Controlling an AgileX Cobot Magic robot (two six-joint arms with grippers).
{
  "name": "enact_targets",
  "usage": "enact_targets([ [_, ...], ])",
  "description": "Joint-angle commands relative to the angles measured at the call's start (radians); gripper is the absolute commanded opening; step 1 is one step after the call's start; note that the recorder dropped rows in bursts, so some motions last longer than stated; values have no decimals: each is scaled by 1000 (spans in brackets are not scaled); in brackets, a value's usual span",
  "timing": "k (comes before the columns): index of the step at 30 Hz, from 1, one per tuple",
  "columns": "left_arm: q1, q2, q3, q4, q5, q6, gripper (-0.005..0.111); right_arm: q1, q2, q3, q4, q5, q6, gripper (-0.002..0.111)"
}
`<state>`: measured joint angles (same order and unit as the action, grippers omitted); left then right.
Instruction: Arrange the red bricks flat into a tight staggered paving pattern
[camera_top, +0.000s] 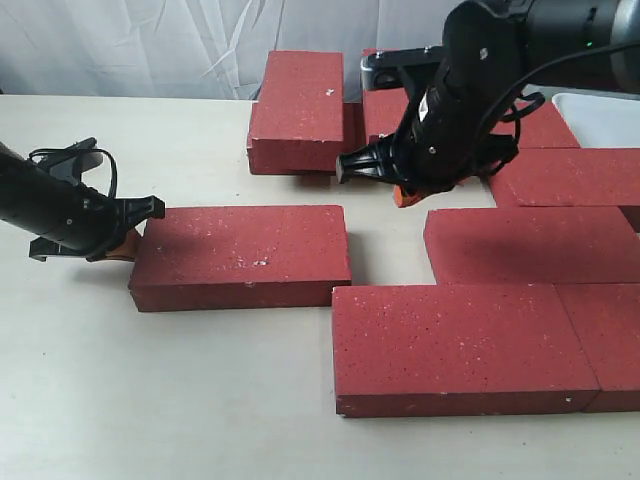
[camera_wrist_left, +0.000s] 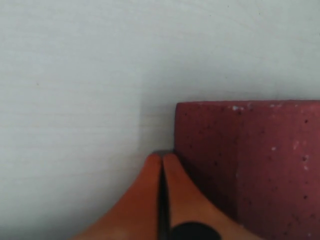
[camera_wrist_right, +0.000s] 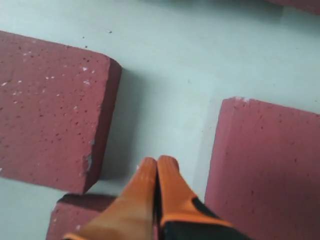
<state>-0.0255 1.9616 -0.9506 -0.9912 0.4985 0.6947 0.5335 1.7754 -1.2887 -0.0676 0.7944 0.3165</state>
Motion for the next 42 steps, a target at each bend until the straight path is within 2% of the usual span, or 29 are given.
enact_targets([
  [1,-6,6,6,28,12,-2,0,0,-100,-3,109,117,-32,-1],
  [3,-6,6,6,35,-1,-2,0,16,-151,-3,176,170,-64,-1],
  [7,-6,6,6,80,-47,-21,0,87,-265,-3,194,255,-94,-1],
  [13,-6,6,6,108,-54,-68,0,178,-402,-3,186,258,-94,-1],
  [19,-6,6,6,129,-54,-100,0,179,-430,-3,188,256,-94,-1],
  [29,-6,6,-26,403,-37,-348,0,179,-424,-3,198,256,-94,-1],
  [33,-6,6,-30,448,-15,-392,0,179,-424,-3,186,254,-94,-1],
  [37,-6,6,-30,586,-11,-519,0,179,-424,-3,186,245,-94,-1],
  [42,-6,6,-30,606,-8,-539,0,179,-424,-3,182,241,-94,-1],
])
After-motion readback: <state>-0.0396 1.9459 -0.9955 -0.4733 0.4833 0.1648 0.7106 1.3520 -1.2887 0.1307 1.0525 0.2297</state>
